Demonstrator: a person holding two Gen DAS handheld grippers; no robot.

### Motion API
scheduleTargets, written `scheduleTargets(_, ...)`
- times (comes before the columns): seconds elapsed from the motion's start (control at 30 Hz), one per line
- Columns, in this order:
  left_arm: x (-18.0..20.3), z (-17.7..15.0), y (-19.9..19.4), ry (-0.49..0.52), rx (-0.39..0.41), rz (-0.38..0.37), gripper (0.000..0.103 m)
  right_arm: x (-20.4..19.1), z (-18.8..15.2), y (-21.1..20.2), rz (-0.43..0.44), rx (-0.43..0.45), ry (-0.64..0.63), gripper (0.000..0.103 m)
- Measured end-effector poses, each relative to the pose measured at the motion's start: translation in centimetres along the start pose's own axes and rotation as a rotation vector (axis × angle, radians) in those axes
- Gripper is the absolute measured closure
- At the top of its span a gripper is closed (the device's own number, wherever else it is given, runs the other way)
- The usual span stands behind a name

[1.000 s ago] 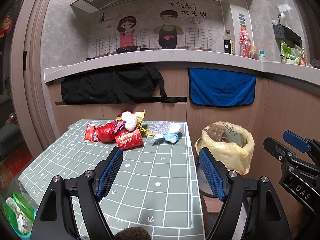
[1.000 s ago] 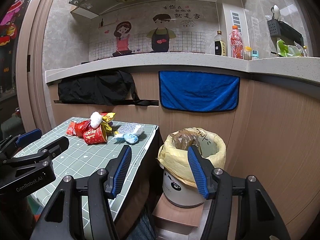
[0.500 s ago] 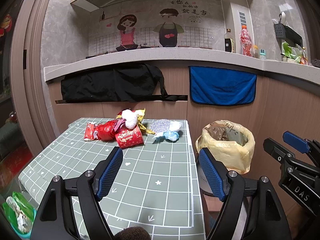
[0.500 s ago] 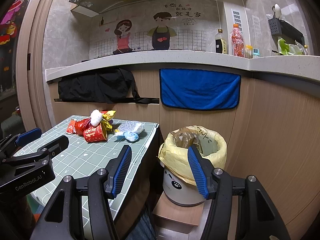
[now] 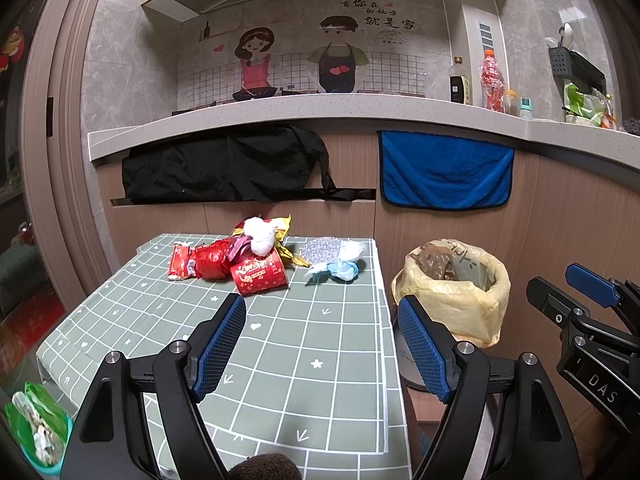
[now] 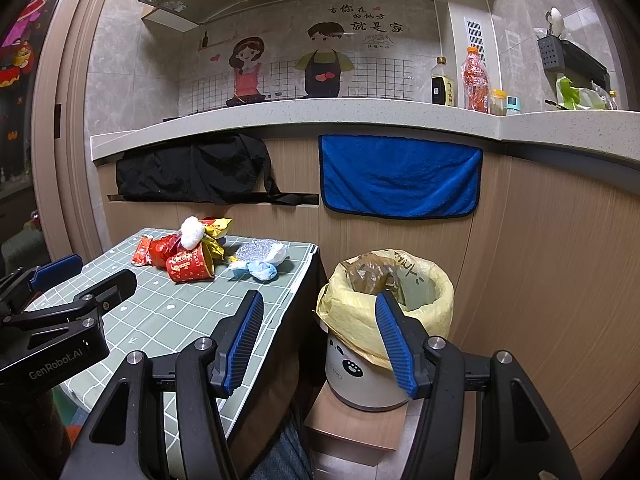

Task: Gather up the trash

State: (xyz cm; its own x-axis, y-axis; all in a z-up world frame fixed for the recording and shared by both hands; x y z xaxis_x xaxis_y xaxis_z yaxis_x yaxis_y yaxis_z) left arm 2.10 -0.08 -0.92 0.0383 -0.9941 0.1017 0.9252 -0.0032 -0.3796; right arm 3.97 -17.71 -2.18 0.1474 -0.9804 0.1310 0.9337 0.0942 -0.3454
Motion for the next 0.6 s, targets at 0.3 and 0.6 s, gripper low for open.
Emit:
scheduleTargets(0.3,0.0,0.0,0.0,0.001,-0.001,-0.001,0.025,-0.1,-0.5,0.2,0.0,-0.003,0.0,0.047)
scheduleTargets(0.6,-0.1,-0.3,0.3,-0.004,-0.008,-0.001,0.025,0.2,-1.1,0.8,0.004,-0.021,0.005,0.047)
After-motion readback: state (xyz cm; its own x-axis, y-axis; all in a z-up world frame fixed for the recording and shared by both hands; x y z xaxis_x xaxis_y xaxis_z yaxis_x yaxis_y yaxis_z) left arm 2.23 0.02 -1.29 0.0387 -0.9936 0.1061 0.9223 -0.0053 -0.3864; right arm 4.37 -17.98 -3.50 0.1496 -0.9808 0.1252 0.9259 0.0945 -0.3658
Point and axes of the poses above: each gripper's, at about its wrist camera, not at the fingertips, and y roughly the way its jaws point, x to its right, z to its top, the point moved 2 cm from there along y, roughly the way its jaws point, and after that the axes turned 7 degrees about -y, right-handed, at the moved point
